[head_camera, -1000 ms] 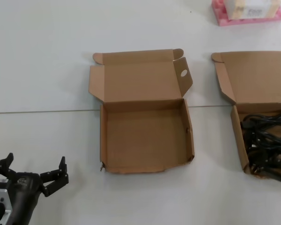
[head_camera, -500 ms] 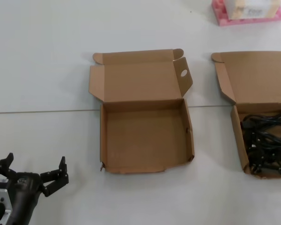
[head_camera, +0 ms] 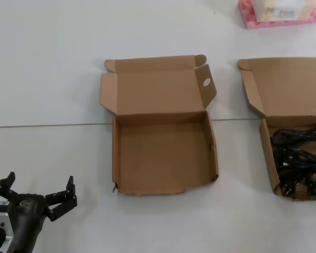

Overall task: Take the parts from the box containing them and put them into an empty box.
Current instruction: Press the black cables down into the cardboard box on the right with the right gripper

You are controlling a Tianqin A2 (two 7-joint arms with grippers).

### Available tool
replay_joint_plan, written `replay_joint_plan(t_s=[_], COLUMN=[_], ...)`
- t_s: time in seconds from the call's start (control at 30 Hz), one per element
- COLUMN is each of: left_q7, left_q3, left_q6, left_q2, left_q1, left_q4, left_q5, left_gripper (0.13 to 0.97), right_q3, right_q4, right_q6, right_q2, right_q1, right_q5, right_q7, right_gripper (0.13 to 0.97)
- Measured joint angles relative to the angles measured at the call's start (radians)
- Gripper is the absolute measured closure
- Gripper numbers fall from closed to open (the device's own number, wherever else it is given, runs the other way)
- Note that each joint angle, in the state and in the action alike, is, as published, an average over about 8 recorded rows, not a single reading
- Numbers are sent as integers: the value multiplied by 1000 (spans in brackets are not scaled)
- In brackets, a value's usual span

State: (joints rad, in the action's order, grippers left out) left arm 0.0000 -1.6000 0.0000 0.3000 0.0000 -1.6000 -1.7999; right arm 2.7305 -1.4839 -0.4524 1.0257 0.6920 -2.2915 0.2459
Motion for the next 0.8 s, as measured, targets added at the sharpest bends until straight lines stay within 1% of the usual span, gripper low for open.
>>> replay_joint_plan(t_s=[0.43,0.8], left_q7=[0,0], left_q3=[0,0], left_q6=[0,0], left_q2=[0,0], left_q1=[0,0], left_q4=[0,0], left_q5=[0,0], left_gripper=[132,132], right_q3=[22,22], right_q4=[135,166], right_q6=[32,39], right_q2=[-67,-90], right_q1=[57,60], right_q5=[91,89], right_q7=[0,0], right_gripper=[129,129])
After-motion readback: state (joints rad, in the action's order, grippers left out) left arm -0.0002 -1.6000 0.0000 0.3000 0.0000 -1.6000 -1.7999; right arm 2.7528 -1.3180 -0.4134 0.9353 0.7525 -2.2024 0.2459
